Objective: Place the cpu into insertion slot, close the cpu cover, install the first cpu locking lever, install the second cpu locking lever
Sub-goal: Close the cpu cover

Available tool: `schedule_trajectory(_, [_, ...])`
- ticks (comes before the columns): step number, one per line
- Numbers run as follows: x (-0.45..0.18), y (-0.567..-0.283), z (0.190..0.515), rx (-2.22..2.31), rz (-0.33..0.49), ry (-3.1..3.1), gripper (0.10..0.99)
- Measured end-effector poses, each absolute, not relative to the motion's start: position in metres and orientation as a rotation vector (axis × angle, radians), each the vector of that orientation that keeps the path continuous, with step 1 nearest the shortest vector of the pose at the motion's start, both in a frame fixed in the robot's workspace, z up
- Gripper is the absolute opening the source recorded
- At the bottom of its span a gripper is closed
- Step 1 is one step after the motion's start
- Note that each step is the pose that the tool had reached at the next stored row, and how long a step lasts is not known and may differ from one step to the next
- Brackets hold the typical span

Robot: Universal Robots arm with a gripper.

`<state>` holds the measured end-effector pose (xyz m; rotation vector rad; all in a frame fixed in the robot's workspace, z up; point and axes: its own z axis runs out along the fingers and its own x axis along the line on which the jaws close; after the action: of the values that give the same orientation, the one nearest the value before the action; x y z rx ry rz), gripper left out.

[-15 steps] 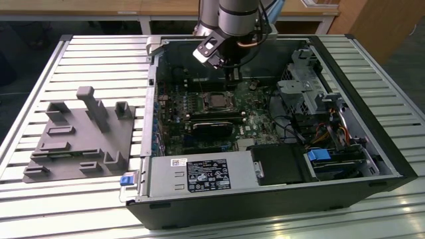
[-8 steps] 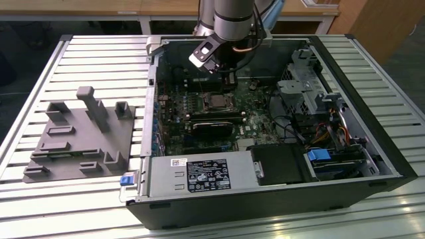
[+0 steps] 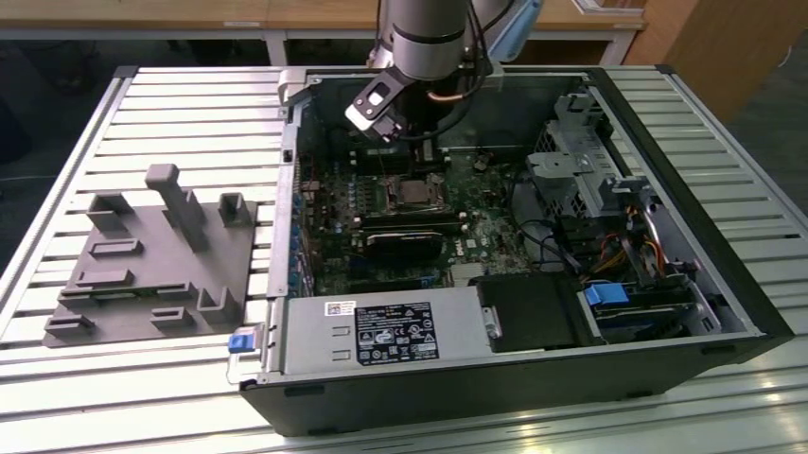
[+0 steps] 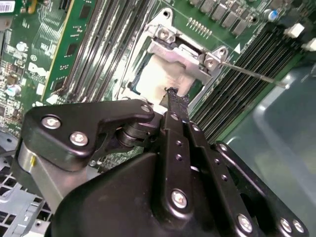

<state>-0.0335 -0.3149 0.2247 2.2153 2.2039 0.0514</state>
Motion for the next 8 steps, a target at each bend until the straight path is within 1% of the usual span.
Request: schedule_trajectory(8, [-0.045, -0.315, 0.219, 2.215, 0.051, 2.204, 0.122])
